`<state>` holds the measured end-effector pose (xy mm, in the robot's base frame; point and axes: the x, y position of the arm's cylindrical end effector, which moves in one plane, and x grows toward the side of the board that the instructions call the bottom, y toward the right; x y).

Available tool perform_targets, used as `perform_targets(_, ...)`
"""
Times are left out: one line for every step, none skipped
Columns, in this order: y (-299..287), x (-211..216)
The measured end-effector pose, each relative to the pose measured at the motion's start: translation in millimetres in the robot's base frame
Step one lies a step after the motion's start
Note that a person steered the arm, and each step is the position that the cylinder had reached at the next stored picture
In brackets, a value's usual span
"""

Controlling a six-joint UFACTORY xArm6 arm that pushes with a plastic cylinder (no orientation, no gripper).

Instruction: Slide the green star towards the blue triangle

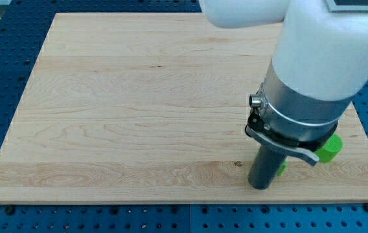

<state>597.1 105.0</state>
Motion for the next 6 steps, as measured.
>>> perform_targets(22.6,-6.1)
perform_targets(42.0,-2.2)
perform_targets(46.5,-4.9)
perform_targets(38.0,-19.8)
perform_targets(30.0,-42.6)
perform_targets(28.9,-65.2)
